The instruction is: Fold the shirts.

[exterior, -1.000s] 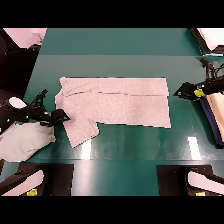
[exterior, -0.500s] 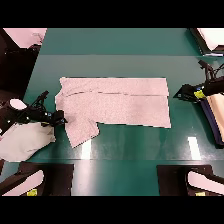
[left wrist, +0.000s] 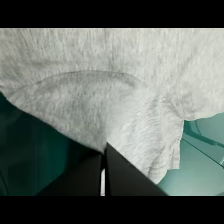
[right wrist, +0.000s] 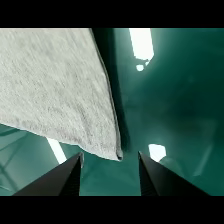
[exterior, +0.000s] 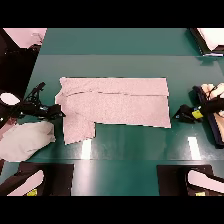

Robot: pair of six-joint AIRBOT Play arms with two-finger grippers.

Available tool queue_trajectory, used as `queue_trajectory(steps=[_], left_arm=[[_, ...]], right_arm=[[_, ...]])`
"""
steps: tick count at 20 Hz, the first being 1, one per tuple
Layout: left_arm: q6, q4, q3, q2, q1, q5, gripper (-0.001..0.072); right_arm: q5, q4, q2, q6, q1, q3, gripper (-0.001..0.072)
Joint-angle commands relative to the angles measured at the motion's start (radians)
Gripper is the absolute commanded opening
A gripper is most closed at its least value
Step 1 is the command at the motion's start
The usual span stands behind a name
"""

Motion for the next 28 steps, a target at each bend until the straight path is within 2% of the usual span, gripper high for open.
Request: queue_trajectory(steps=[1,5,7,9,10,11,15,20,23,25,28], left_arm=[[0.003,0.0,0.006,0.005,0.001,0.007,0.0023],[0.003,0.0,0.006,0.005,0.001,0.006,0.0023],[0.003,0.0,0.006,0.005,0.001,0.002,0.0023],[0.003,0.0,0.006,0.005,0.001,-0.012,0.0023],[0.005,0.002,0.006,0.005,0.001,-0.024,0.0022],[0.012,0.003,0.006,0.006,0.001,-0.04,0.0021],[0.012,0.023,0.005,0.078,-0.011,-0.134,0.002],[-0.066,0.056,-0.023,0.236,-0.215,-0.27,0.0021],[-0.112,0.004,-0.023,0.251,-0.285,-0.369,0.0023],[-0.112,-0.018,-0.005,0.25,-0.284,-0.332,0.0023],[-0.112,0.013,0.055,0.248,-0.284,-0.158,0.0022]], right_arm=[[-0.019,0.111,0.0,-0.051,-0.061,-0.122,0.0407],[-0.056,0.12,0.0,-0.051,-0.021,-0.162,0.0401],[-0.075,0.115,0.0,-0.051,0.014,-0.154,0.0238],[-0.084,0.112,0.0,-0.051,0.032,-0.13,0.013],[-0.076,0.112,0.0,-0.051,0.035,-0.114,0.0029],[-0.056,0.112,0.0,-0.051,0.035,-0.096,0.0013],[0.1,0.035,0.023,-0.05,0.004,-0.017,0.0012],[0.205,-0.203,0.247,-0.048,-0.088,-0.014,0.0012],[0.251,-0.253,0.379,-0.048,-0.163,-0.014,0.0012],[0.225,-0.246,0.434,-0.048,-0.173,-0.014,0.0011],[0.153,-0.182,0.425,-0.048,-0.117,-0.01,0.001]])
